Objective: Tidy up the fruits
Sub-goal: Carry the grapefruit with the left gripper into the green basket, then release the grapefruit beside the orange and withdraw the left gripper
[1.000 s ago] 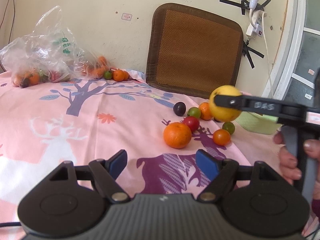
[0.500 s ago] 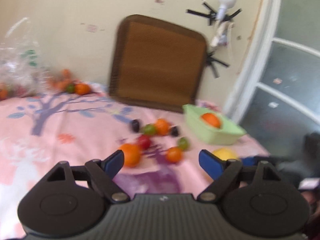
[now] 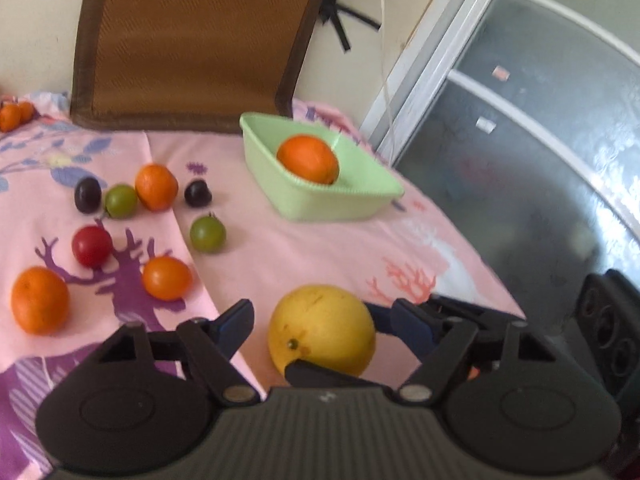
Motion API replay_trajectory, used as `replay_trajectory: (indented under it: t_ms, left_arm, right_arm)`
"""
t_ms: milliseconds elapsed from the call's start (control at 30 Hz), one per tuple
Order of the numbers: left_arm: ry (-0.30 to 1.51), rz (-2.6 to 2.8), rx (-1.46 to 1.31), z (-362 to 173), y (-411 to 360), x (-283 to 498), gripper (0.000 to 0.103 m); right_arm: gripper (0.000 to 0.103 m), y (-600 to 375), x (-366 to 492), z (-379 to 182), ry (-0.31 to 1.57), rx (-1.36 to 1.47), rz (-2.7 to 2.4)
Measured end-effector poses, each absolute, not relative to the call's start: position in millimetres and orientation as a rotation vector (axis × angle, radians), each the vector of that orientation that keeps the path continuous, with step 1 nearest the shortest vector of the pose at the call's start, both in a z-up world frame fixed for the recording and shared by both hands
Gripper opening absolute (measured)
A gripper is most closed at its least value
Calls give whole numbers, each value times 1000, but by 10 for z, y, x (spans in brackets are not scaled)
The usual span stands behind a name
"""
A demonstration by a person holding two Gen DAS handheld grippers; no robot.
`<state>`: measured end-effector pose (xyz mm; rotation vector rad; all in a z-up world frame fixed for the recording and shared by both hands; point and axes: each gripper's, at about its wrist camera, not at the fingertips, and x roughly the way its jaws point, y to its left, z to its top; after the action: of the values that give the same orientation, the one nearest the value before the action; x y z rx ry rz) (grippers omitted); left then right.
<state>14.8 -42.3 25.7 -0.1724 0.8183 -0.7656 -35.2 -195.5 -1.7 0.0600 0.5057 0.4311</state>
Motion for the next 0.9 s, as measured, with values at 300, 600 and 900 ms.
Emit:
replay_trajectory:
  t_ms: [300, 600, 900]
  left_arm:
    - [831, -768, -168, 381, -675, 272, 65]
    - [673, -809, -135, 770, -1553, 956, 65]
    - [775, -798, -184, 464, -2045, 1511, 65]
  right_arm:
    - [62, -2101, -375, 9, 424, 74, 402]
    - [62, -2663, 172, 282, 222, -3, 186]
    - [62, -3020, 702, 103, 314, -26, 92]
